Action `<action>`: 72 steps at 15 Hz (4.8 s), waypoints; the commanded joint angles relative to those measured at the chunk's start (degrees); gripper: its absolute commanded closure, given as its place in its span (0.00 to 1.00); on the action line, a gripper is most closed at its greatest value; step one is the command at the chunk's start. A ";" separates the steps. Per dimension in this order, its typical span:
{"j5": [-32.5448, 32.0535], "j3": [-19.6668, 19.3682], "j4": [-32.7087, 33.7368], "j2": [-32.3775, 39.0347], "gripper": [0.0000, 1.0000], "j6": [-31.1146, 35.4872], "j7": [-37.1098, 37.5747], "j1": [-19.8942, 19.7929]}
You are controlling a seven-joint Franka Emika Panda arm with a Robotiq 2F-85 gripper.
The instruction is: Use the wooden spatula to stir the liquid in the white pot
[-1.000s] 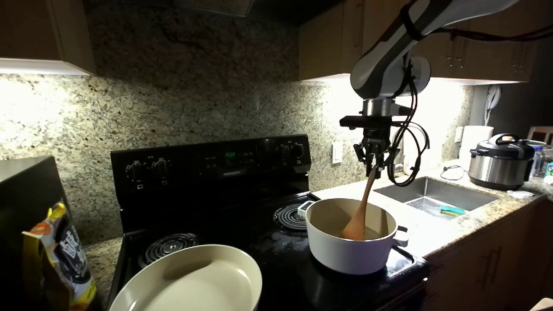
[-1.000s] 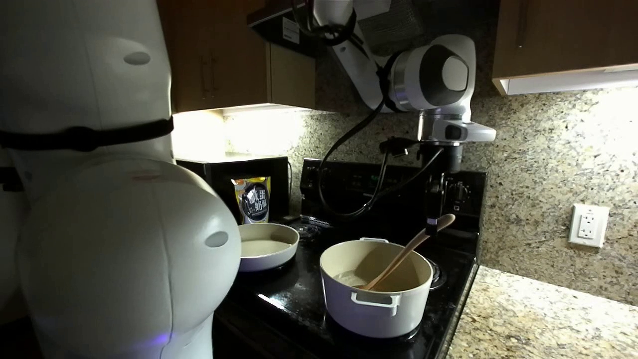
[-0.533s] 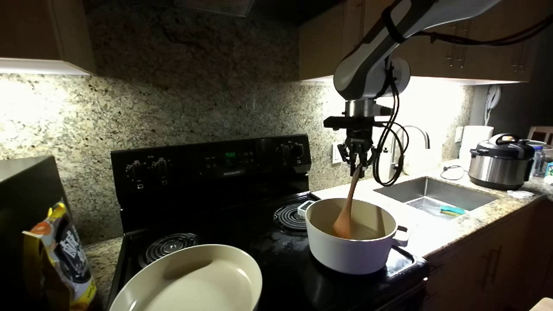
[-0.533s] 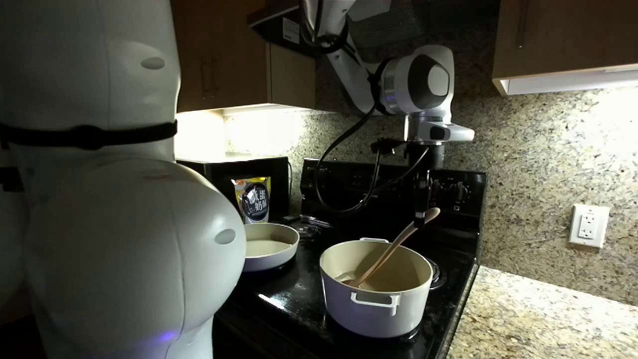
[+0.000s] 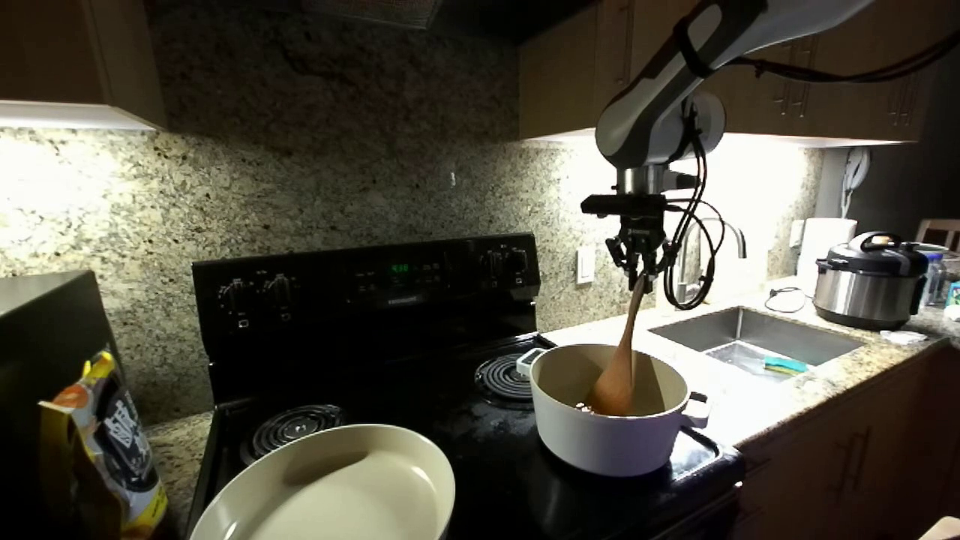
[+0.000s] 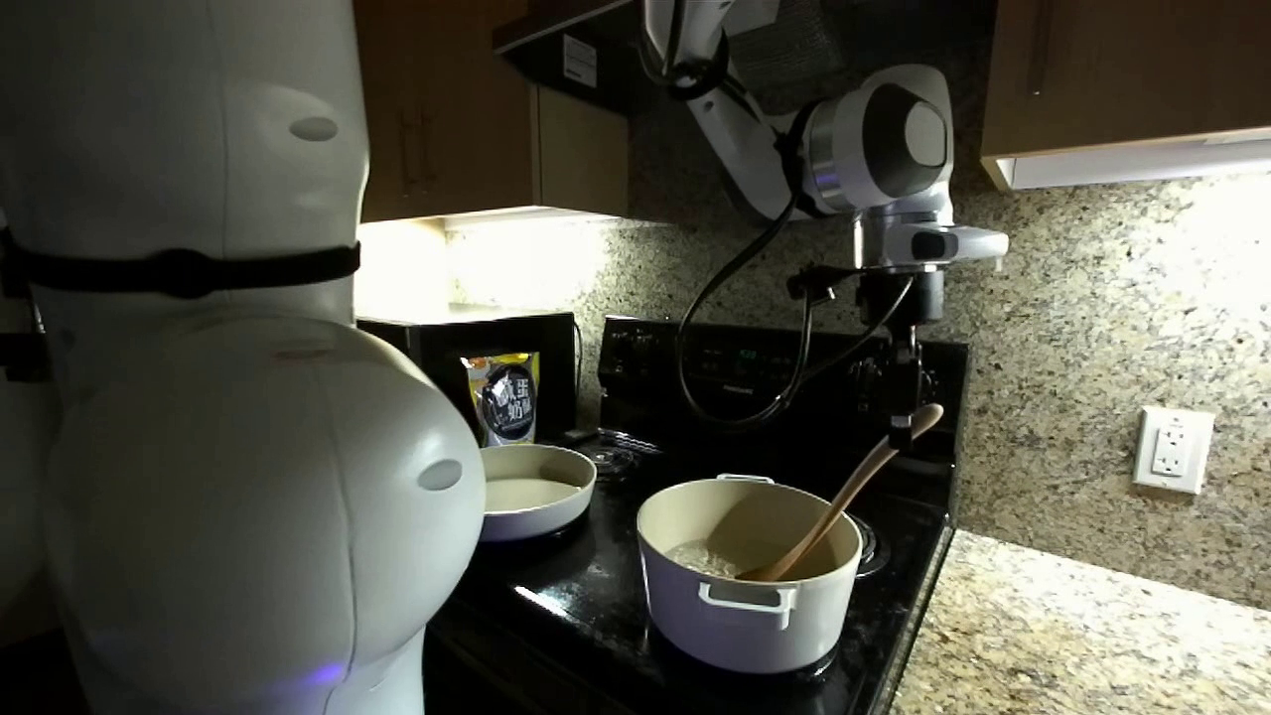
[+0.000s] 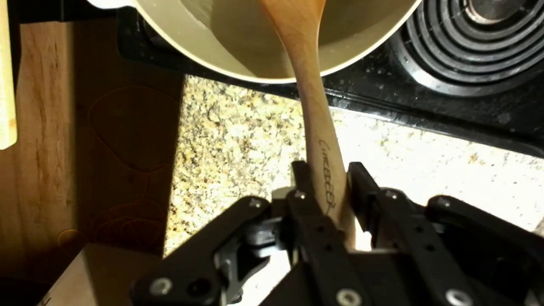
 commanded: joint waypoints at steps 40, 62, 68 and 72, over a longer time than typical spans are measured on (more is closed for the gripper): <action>-19.37 6.63 -4.23 -3.64 0.90 1.71 32.45 6.42; -30.52 16.38 -20.57 -26.09 0.91 1.93 46.91 4.76; -30.41 21.05 -18.06 -22.83 0.91 -0.49 48.82 4.61; -31.76 22.69 -14.86 -17.30 0.91 -4.73 52.34 4.13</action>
